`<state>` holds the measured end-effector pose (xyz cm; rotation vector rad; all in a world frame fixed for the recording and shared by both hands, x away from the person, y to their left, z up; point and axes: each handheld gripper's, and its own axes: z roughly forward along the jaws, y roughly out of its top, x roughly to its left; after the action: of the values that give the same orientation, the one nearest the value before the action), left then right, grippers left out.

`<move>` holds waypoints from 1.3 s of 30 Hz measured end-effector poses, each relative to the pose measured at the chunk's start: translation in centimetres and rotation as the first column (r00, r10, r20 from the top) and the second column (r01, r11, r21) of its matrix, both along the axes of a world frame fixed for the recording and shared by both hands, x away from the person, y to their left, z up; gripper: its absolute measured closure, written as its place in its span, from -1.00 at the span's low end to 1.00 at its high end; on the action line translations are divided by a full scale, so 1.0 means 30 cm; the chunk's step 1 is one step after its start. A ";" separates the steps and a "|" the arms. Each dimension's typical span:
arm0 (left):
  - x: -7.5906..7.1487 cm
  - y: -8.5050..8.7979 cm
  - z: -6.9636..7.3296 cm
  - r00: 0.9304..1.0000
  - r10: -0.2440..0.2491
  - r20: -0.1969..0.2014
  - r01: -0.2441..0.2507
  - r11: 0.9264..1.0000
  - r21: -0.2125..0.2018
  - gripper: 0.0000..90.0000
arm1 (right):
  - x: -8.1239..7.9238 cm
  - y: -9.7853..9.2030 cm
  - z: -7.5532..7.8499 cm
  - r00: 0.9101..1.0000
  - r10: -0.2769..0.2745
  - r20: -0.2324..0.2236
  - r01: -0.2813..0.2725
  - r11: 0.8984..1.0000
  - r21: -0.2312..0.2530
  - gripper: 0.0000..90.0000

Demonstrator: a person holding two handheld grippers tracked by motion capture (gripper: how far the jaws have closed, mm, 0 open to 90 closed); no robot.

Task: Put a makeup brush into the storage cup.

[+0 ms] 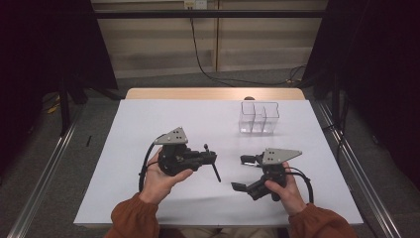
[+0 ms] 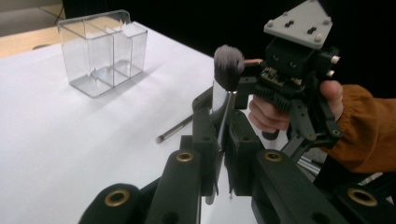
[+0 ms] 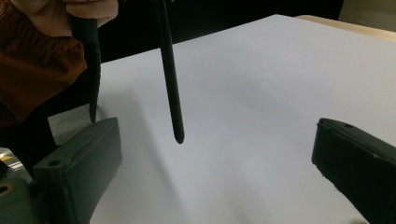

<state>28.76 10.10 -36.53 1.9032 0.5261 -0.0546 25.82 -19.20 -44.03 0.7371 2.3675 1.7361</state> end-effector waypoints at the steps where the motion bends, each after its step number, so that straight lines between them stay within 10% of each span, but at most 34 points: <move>1: 0.004 -0.002 0.001 1.000 -0.001 -0.002 0.001 1.000 0.017 0.87 | 0.000 0.000 0.000 1.000 0.000 0.000 0.000 1.000 0.000 -0.98; 18: 0.032 -0.038 0.001 0.999 -0.039 -0.025 0.042 0.987 0.158 0.87 | -0.002 0.004 0.004 1.000 0.019 0.000 -0.019 1.000 -0.002 -0.95; 39: 0.016 -0.098 -0.027 0.997 -0.063 -0.045 0.068 0.991 0.113 0.87 | -0.019 0.051 0.034 0.999 0.045 0.016 -0.045 0.999 0.010 -0.78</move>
<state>29.24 7.16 -37.32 2.0351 0.5035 -0.1086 25.25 -17.67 -43.00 0.6744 2.3840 1.7666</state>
